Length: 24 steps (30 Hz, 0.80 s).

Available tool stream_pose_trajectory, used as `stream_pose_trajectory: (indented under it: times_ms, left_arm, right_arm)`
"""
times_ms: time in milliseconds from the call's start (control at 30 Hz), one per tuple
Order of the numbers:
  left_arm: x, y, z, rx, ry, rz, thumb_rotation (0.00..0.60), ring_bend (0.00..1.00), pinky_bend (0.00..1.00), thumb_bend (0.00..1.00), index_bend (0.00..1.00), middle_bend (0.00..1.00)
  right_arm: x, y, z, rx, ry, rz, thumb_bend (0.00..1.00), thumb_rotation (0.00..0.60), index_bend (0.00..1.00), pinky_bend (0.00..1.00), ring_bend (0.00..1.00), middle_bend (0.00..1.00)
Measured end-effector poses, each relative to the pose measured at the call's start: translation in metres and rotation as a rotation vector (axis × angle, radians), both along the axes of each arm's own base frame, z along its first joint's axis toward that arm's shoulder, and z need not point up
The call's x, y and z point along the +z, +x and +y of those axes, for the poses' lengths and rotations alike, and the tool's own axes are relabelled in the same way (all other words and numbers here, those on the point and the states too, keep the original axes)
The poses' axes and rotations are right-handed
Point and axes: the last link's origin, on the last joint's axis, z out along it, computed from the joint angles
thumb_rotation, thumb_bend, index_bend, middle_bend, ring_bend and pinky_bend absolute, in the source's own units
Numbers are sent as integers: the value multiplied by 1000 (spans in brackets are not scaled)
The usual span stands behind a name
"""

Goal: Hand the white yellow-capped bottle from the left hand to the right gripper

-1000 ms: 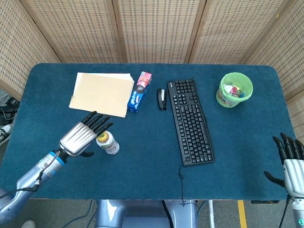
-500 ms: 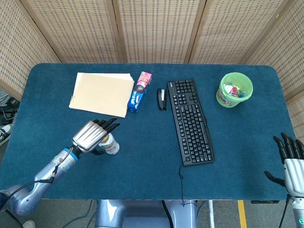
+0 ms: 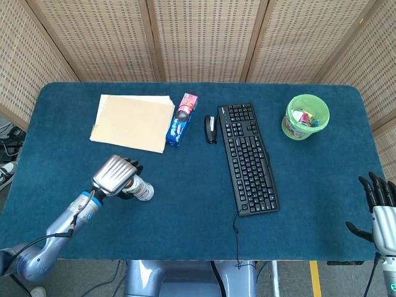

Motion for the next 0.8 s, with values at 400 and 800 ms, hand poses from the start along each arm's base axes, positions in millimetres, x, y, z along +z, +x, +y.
stream_pose_trajectory:
  times_ms: [400, 800]
  left_arm:
    - [31, 23, 0, -23, 48, -86, 600, 527, 631, 430, 673, 542]
    - [61, 96, 6, -71, 56, -237, 600, 530, 633, 430, 677, 545]
  right_arm:
    - [-8, 0, -8, -6, 65, -106, 0, 600, 101, 0, 0, 0]
    - [-42, 41, -81, 34, 376, -582, 0, 600, 98, 0, 0, 0]
